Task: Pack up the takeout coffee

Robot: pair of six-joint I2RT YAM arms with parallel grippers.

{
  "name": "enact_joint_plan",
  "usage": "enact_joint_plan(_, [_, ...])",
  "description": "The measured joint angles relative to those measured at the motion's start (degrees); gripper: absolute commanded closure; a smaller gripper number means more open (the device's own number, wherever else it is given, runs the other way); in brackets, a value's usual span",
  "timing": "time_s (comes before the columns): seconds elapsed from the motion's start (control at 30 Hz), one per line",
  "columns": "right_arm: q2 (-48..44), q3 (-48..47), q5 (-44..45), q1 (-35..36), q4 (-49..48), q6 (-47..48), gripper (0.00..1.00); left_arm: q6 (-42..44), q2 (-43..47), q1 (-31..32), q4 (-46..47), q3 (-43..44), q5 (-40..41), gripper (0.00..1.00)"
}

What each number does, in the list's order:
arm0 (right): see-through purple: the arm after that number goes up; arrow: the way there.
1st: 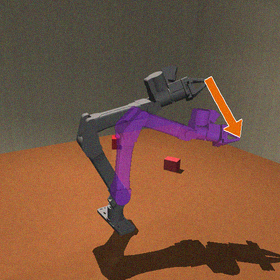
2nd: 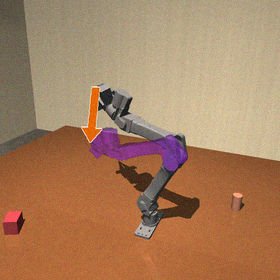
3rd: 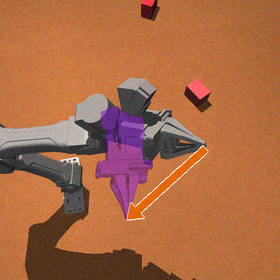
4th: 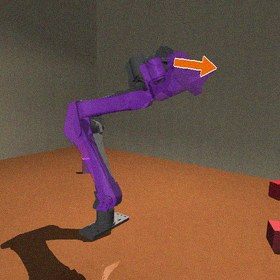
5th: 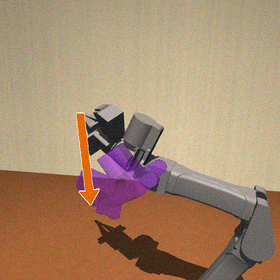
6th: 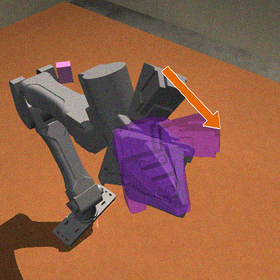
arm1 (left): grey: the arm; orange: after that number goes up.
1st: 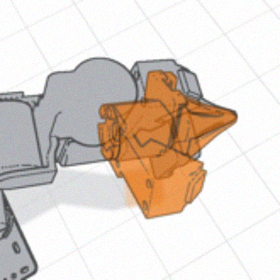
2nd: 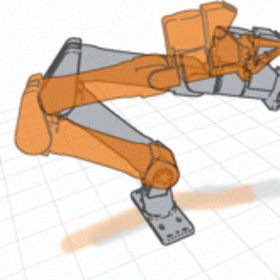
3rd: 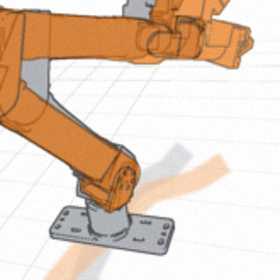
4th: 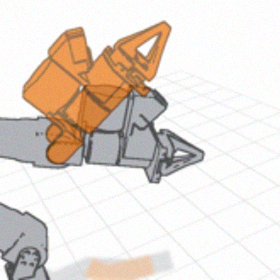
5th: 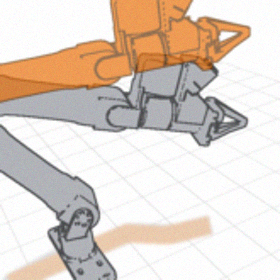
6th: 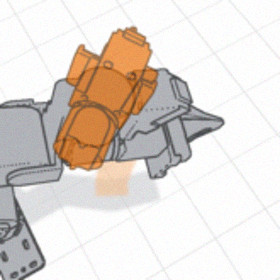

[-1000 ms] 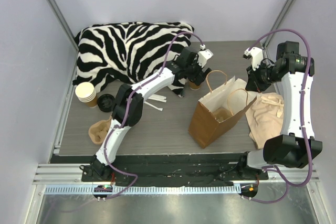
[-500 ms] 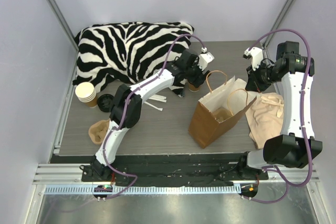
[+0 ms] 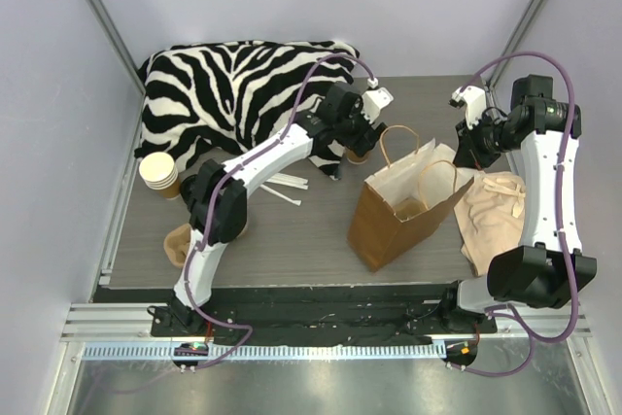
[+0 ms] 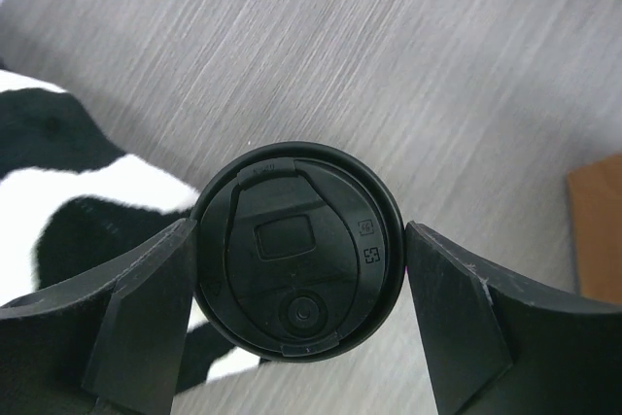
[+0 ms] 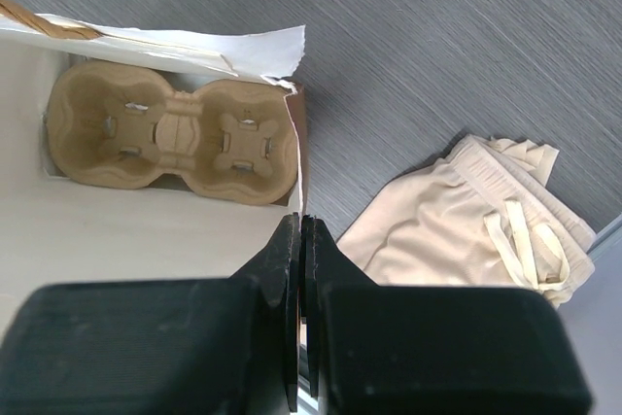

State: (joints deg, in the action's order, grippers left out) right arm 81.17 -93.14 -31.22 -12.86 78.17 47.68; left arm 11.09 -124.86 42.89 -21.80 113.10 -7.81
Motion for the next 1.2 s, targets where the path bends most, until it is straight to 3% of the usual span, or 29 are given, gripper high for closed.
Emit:
enact_joint_plan(0.43, [1.8, -3.1, -0.5, 8.3, -0.1, 0.7, 0.99, 1.6, 22.6, -2.0, -8.2, -12.1, -3.3, 0.26])
enact_joint_plan(0.9, [7.5, -9.2, -1.7, 21.4, -0.1, 1.5, 0.99, 3.5, 53.1, -5.3, -16.0, -39.9, -12.0, 0.21])
enact_joint_plan(1.2, [9.0, -10.8, -1.4, 29.2, -0.1, -0.7, 0.99, 13.6, 68.1, -7.0, -12.0, -60.0, -17.3, 0.2])
